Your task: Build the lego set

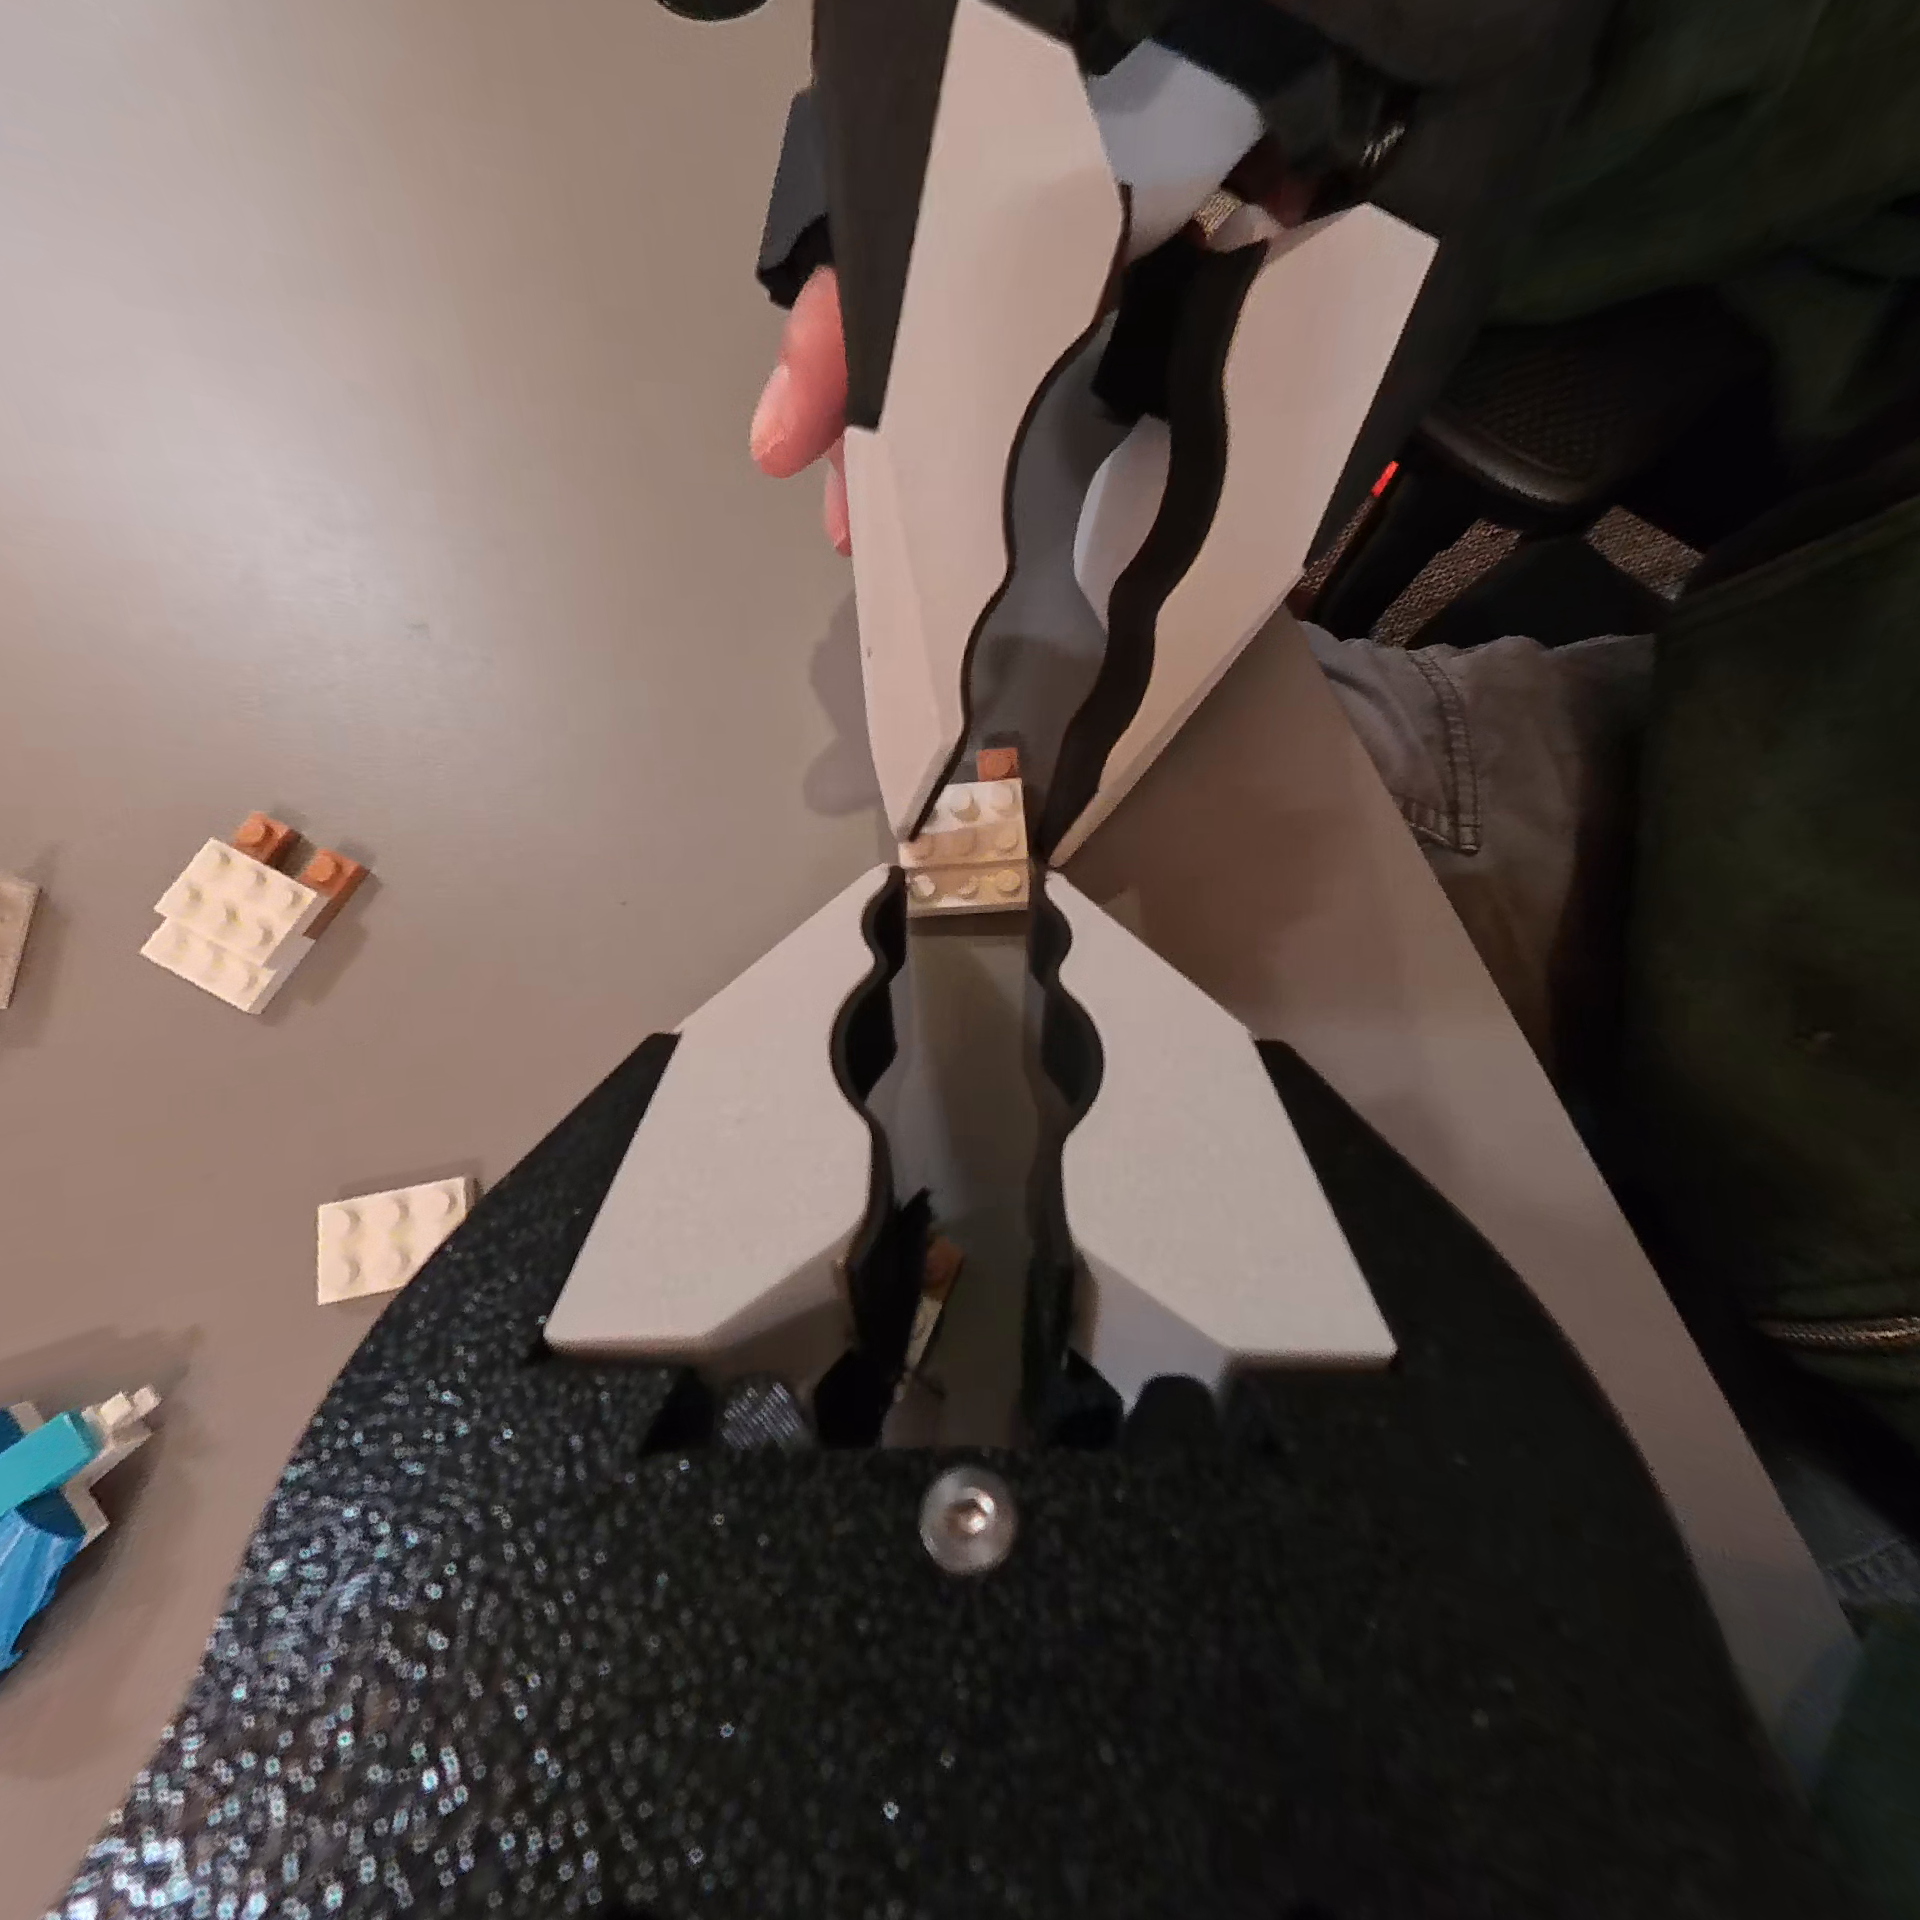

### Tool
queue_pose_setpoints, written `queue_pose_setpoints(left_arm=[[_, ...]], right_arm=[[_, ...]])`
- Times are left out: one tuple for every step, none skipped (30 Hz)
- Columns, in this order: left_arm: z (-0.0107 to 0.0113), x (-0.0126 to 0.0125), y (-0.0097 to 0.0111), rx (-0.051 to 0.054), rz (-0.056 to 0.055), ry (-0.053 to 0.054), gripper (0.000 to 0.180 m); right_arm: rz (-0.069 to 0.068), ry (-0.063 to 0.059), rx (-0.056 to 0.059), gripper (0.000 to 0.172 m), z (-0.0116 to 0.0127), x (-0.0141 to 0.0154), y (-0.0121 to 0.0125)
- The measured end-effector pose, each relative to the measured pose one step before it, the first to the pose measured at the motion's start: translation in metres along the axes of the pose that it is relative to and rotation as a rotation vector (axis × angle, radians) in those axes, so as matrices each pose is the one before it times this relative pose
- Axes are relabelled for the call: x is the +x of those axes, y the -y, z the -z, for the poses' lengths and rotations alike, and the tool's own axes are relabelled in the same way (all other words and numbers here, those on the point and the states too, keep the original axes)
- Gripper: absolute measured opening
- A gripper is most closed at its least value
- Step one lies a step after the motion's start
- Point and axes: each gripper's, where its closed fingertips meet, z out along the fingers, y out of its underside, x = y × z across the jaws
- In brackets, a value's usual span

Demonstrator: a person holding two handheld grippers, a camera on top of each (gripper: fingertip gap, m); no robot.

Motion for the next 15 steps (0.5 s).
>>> queue_pose_setpoints(left_arm=[[-0.00002,-0.00016,-0.00001,-0.0005,0.0022,0.0008,0.022],[0.00008,-0.00020,0.00025,0.0020,0.0058,-0.0005,0.021],[0.00017,-0.00041,0.00035,0.0039,0.0080,-0.0012,0.021],[0.00034,-0.00033,0.00050,0.0054,0.0114,-0.0035,0.021],[0.00044,-0.00017,0.00050,0.0057,0.0135,-0.0056,0.021],[0.00054,-0.00015,0.00061,0.0072,0.0160,-0.0065,0.021],[0.00060,-0.00034,0.00089,0.0098,0.0190,-0.0070,0.021],[0.00048,0.00022,0.00112,0.0120,0.0185,-0.0106,0.020],[0.00040,-0.00021,0.00098,0.0111,0.0198,-0.0085,0.020],[0.00036,-0.00049,0.00060,0.0070,0.0149,-0.0042,0.020],[0.00031,-0.00045,0.00060,0.0061,0.0115,-0.0019,0.020],[0.00023,-0.00064,0.00050,0.0053,0.0123,-0.0004,0.020],[0.00036,-0.00085,0.00050,0.0046,0.0132,0.0010,0.020],[0.00042,-0.00082,0.00030,0.0040,0.0136,0.0009,0.020],[0.00049,-0.00122,0.00062,0.0066,0.0210,0.0011,0.020]], right_arm=[[-0.0081,0.0054,0.0000,0.026,-0.00016,0.00009,-0.00005],[-0.0101,0.0051,0.0000,0.027,-0.00005,0.00014,-0.00007],[-0.0084,0.0030,0.0001,0.027,-0.00007,0.00011,-0.00012],[-0.0036,0.0005,0.0001,0.027,0.00001,0.00031,-0.00012],[0.0007,-0.0009,-0.0006,0.028,-0.00002,0.00016,-0.00001],[0.0024,-0.0014,-0.0015,0.028,-0.00003,0.00014,0.00003],[0.0028,-0.0013,-0.0012,0.028,0.00005,0.00029,0.00006],[0.0046,-0.0011,0.0005,0.029,-0.00001,0.00018,0.00018],[0.0060,-0.0018,0.0025,0.029,-0.00003,0.00019,0.00026],[0.0050,-0.0026,0.0023,0.030,0.00005,0.00023,0.00017],[0.0025,-0.0028,0.0011,0.030,-0.00012,0.00024,0.00020],[-0.0003,-0.0050,0.0004,0.030,-0.00022,0.00062,0.00013],[-0.0018,-0.0084,-0.0009,0.028,-0.00053,0.00090,0.00027],[-0.0015,-0.0093,-0.0030,0.027,-0.00057,0.00099,0.00020],[-0.0031,-0.0102,-0.0062,0.025,-0.00044,0.00131,-0.00015]])
